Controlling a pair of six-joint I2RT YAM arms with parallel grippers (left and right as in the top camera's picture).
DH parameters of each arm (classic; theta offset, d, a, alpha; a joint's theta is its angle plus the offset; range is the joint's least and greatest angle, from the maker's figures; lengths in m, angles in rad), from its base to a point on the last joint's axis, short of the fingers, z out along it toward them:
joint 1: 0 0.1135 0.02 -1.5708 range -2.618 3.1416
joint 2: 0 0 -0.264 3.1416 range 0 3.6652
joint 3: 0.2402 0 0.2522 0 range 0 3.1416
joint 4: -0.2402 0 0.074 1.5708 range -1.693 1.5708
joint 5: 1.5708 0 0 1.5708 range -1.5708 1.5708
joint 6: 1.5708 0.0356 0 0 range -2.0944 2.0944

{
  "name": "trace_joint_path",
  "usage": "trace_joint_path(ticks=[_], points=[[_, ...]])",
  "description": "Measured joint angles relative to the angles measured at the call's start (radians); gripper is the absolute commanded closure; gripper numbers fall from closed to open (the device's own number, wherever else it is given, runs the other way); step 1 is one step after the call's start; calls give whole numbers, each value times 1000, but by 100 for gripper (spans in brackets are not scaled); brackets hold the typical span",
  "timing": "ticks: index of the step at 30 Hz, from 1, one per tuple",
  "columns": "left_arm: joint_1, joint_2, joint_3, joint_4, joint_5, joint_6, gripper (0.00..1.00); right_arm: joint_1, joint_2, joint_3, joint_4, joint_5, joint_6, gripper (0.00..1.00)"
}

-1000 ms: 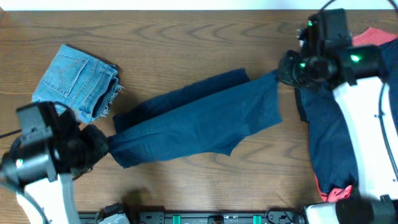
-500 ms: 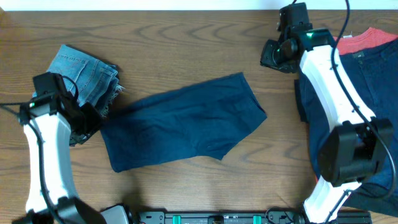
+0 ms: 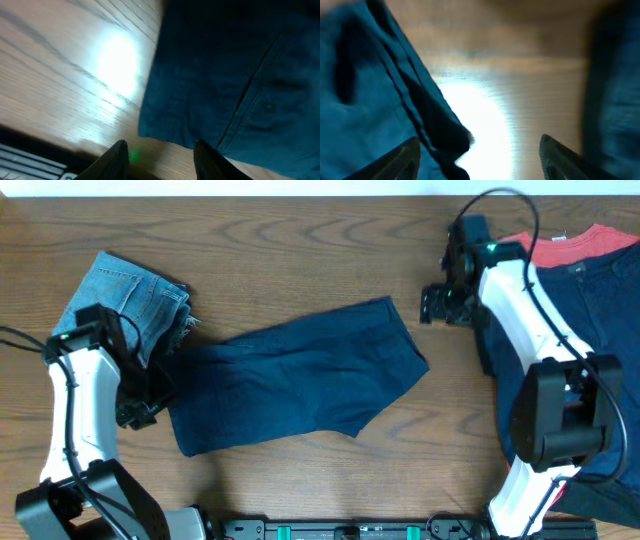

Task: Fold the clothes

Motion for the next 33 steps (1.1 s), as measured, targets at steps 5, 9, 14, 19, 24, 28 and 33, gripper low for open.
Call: trace_joint_path(ticks=[5, 9, 14, 19, 24, 28, 33], points=[[-55, 0, -128, 66, 15, 6, 57, 2, 0, -188, 139, -179, -98, 44], [-77, 0, -223, 148, 19, 13, 67, 2, 1, -264, 206, -315, -154, 91], [-77, 0, -299, 281, 19, 19, 81, 2, 0, -272, 158, -333, -136, 99], [-78, 0, -312, 356, 19, 22, 81, -3, -37, -274, -114, -185, 67, 74], [-78, 0, -309, 361, 10, 26, 81, -40, -177, -279, -205, -51, 166, 46], [-78, 0, -282, 326, 7, 34, 86, -42, -285, -279, -83, -57, 114, 55], [-78, 0, -238, 257, 56, 69, 88, -33, -332, -278, -12, -203, -2, 86]])
